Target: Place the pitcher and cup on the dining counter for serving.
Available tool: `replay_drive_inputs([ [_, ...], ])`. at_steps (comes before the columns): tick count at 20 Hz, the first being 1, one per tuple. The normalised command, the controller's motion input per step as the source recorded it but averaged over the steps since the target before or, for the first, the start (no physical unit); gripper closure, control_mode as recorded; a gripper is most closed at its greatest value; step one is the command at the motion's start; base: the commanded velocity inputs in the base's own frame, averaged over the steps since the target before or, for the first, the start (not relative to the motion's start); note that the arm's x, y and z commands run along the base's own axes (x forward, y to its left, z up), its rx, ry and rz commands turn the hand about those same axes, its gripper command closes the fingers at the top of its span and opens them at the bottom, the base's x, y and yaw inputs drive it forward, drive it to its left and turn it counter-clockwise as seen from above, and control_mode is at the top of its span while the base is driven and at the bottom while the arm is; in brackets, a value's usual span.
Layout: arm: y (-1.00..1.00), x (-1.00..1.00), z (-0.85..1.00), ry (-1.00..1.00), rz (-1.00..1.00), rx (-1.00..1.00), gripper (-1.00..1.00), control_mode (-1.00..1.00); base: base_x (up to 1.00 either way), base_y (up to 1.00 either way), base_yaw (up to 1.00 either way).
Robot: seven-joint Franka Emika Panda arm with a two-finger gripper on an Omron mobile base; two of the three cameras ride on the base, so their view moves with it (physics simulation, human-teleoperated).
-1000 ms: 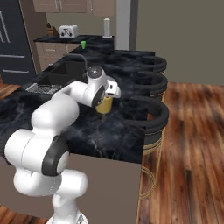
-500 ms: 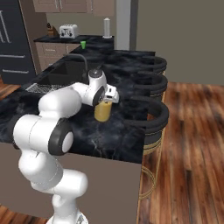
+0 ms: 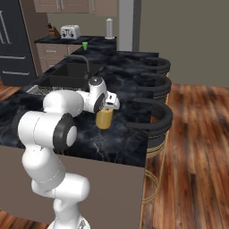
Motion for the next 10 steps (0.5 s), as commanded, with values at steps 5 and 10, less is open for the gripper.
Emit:
replay_drive_inputs([
  [5, 0.19, 0.0, -0.49, -0.01, 0.0, -0.07, 1.0, -1.0, 0.0, 0.0, 0.0],
  [10, 0.1, 0.02, -0.14, -0.01, 0.0, -0.04, -1.0, -1.0, 0.0, 0.0, 0.0],
])
